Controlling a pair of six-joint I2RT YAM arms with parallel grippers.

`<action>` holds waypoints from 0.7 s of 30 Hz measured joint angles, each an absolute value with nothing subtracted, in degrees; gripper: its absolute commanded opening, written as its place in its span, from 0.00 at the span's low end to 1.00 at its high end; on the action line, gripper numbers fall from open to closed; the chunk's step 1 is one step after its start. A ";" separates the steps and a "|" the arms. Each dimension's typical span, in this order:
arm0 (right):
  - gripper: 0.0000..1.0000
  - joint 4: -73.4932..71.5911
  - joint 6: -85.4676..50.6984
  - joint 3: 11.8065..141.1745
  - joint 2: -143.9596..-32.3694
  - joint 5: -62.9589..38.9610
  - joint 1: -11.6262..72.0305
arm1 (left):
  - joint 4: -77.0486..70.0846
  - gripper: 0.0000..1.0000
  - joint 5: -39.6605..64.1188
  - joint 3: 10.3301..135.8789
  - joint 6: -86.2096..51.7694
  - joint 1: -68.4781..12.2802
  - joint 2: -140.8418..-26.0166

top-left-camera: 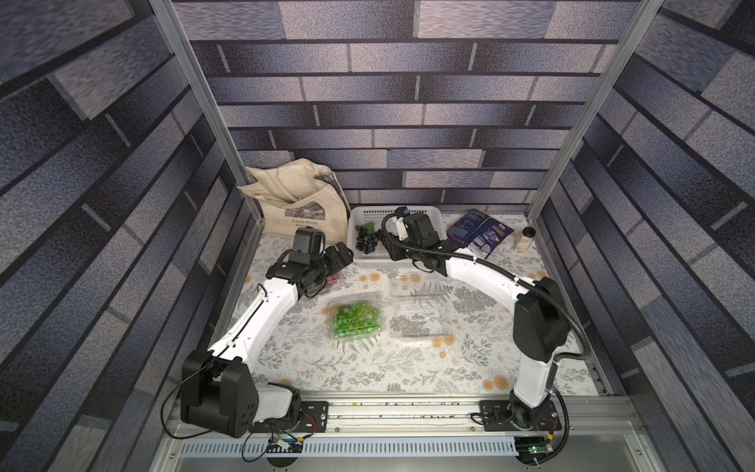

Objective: Pack grapes into containers
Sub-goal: Move the packing box to the center of the board, then pick up the grape from the basket.

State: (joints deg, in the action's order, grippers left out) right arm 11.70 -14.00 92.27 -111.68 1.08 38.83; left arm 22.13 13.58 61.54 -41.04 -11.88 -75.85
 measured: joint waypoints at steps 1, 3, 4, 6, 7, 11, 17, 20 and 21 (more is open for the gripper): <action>0.40 11.66 -13.45 93.84 -113.45 0.78 38.63 | 22.13 0.94 13.89 61.54 -41.10 -11.51 -75.85; 0.40 11.62 -12.40 98.63 -118.15 -0.62 38.33 | 22.13 0.94 14.87 61.54 -41.12 -10.74 -75.85; 0.40 11.68 -12.05 101.08 -120.33 -1.28 38.20 | 22.09 0.94 15.22 61.54 -41.12 -10.44 -75.85; 0.40 11.90 -11.44 106.15 -124.77 -2.72 37.85 | 21.96 0.94 16.12 61.41 -41.10 -9.91 -75.88; 0.40 11.97 -11.29 108.07 -126.39 -3.20 37.69 | 21.80 0.94 16.43 61.23 -41.10 -9.63 -75.88; 0.43 13.04 -10.68 116.55 -133.47 -5.28 37.08 | 20.47 0.94 18.11 58.89 -41.10 -8.08 -75.85; 0.42 16.14 -10.63 127.39 -141.47 -7.53 36.71 | 20.01 0.94 19.97 56.71 -41.10 -6.59 -75.85; 0.41 17.72 -10.63 131.94 -144.51 -8.49 36.71 | 19.53 0.95 20.75 56.66 -41.10 -6.15 -75.85; 0.40 18.06 -10.66 132.49 -144.97 -8.71 36.71 | 19.27 0.95 20.88 56.60 -41.10 -6.11 -75.85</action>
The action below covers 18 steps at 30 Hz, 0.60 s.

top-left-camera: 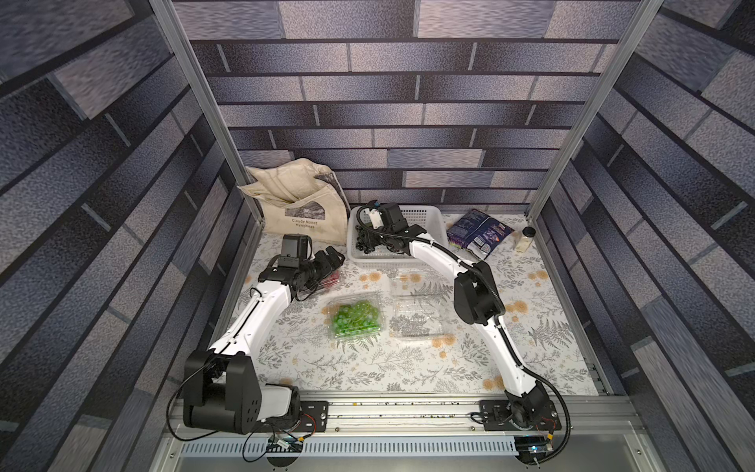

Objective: Pack grapes into containers
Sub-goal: Pick up the grape from the basket.

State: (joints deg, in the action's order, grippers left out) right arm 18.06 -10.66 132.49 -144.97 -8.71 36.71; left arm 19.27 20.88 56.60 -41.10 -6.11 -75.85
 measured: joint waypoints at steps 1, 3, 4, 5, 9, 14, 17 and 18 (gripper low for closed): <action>0.40 18.44 -10.63 132.81 -145.29 -8.93 36.71 | 19.03 0.95 21.06 56.49 -41.10 -6.11 -75.85; 0.39 19.11 -10.66 132.92 -145.45 -9.10 36.71 | 18.63 0.95 21.26 56.18 -41.10 -6.09 -75.85; 0.39 19.35 -10.63 132.92 -145.47 -9.13 36.71 | 18.48 0.95 21.28 56.05 -41.10 -5.96 -75.85; 0.39 19.44 -10.66 132.94 -145.47 -9.13 36.71 | 18.37 0.95 21.32 55.90 -41.10 -5.89 -75.85; 0.39 19.99 -10.66 132.97 -145.49 -9.10 36.71 | 17.89 0.94 22.11 55.59 -41.12 -5.89 -75.85; 0.54 20.47 -10.41 132.97 -145.49 -8.97 36.71 | 17.12 0.95 22.52 54.87 -41.15 -5.89 -75.85; 0.55 20.86 -10.17 132.97 -145.49 -8.67 36.67 | 17.02 0.95 22.57 54.72 -41.15 -5.89 -75.85; 0.55 20.97 -10.17 132.97 -145.49 -8.62 36.60 | 16.86 0.95 22.59 54.65 -41.15 -5.89 -75.85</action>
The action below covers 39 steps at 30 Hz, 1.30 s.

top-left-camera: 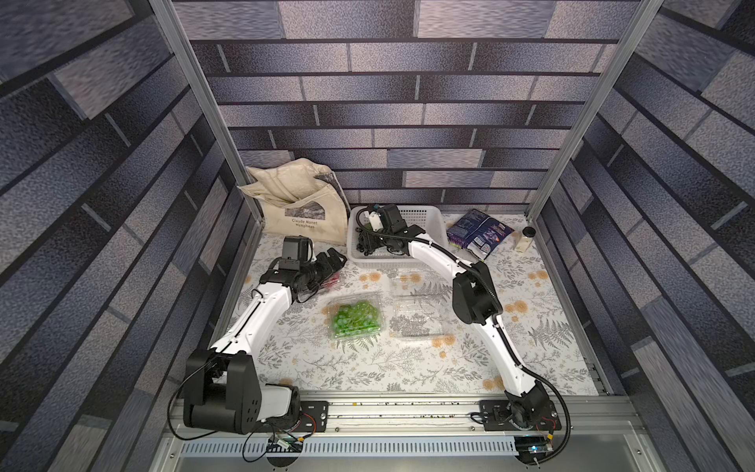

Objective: Pack grapes into containers
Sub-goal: Pick up the grape from the basket.

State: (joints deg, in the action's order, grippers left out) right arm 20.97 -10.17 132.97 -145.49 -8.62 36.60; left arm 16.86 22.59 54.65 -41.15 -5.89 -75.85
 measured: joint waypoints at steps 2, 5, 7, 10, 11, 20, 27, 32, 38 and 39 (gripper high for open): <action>0.55 21.30 -10.17 132.97 -145.49 -8.40 36.56 | 16.69 0.95 22.74 54.50 -41.15 -5.89 -75.85; 0.58 21.65 -10.00 132.97 -145.49 -8.05 36.45 | 16.64 0.95 22.76 54.28 -41.17 -5.89 -75.85; 0.65 21.89 -9.74 132.97 -145.49 -7.92 36.34 | 16.53 0.95 22.85 54.17 -41.17 -5.89 -75.88; 0.71 22.35 -9.37 132.97 -145.49 -7.75 36.29 | 16.21 0.95 23.18 54.04 -41.19 -5.89 -75.85; 0.72 22.50 -9.19 132.97 -145.49 -7.70 36.27 | 16.19 0.95 23.24 54.04 -41.19 -5.89 -75.85; 0.44 22.79 -8.73 132.09 -145.49 -7.79 36.23 | 15.79 0.95 23.81 54.02 -41.60 -5.89 -75.85; 0.45 23.11 -8.71 131.07 -145.47 -7.84 36.23 | 15.16 0.95 23.83 53.49 -42.30 -5.89 -75.85; 0.13 23.16 -8.88 130.80 -145.47 -7.84 36.23 | 14.85 0.95 23.86 53.21 -42.44 -5.89 -75.85; 0.00 22.87 -8.97 129.27 -144.97 -7.81 36.23 | 14.35 0.95 23.86 52.95 -42.46 -5.89 -75.85; 0.00 22.70 -8.95 128.68 -144.62 -7.79 36.23 | 14.35 0.95 23.86 52.93 -42.46 -5.89 -75.85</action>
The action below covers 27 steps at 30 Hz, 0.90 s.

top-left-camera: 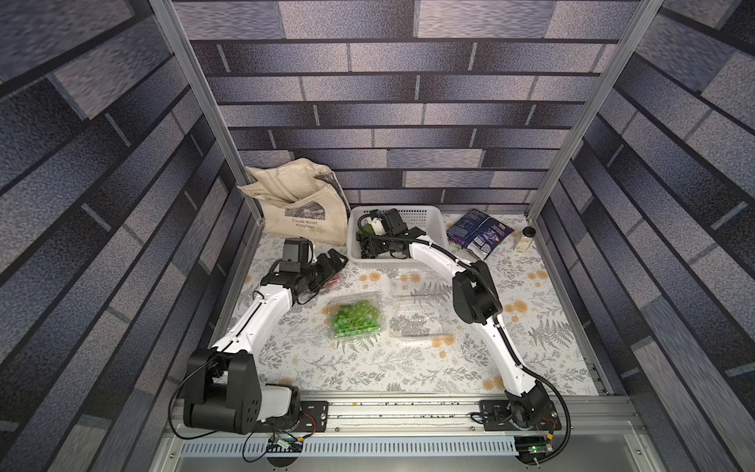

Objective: Pack grapes into containers
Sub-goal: Pick up the grape from the basket.

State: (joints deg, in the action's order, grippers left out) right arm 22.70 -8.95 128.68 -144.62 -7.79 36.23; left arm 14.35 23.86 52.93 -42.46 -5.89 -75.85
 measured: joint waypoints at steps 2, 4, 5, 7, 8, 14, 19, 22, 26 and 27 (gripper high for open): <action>0.00 22.26 -8.95 127.17 -143.52 -7.75 36.23 | 14.33 0.95 23.86 52.90 -42.46 -5.89 -75.85; 0.00 22.04 -8.91 125.73 -142.19 -7.55 36.23 | 14.33 0.95 23.86 52.90 -42.46 -5.87 -75.85; 0.00 22.09 -8.82 125.25 -141.40 -7.55 36.23 | 14.33 0.95 23.86 52.90 -42.46 -5.89 -75.85; 0.00 22.11 -8.32 124.92 -140.05 -7.46 36.23 | 14.33 0.95 23.86 52.90 -42.46 -5.89 -75.85; 0.00 22.09 -7.99 124.92 -139.15 -7.35 36.23 | 14.31 0.95 23.86 52.90 -42.46 -5.89 -75.85; 0.00 22.17 -5.58 124.90 -133.05 -6.92 36.23 | 14.28 0.95 23.86 52.88 -42.46 -5.89 -75.72; 0.00 22.50 -3.97 124.22 -128.55 -6.28 36.23 | 14.31 0.95 23.99 52.53 -42.44 -5.89 -74.81; 0.00 22.50 -3.49 121.71 -125.43 -6.00 36.23 | 14.28 0.95 24.03 52.53 -42.46 -5.91 -74.11; 0.00 22.55 -2.87 117.34 -120.97 -5.65 36.23 | 14.31 0.95 24.03 52.53 -42.44 -6.37 -72.71; 0.00 22.57 -2.83 116.18 -119.72 -5.61 36.23 | 14.33 0.95 24.03 52.53 -42.44 -6.48 -72.34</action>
State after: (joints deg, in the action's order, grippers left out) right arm 22.57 -2.83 116.18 -119.72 -5.61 36.23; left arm 14.33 24.03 52.53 -42.44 -6.48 -72.34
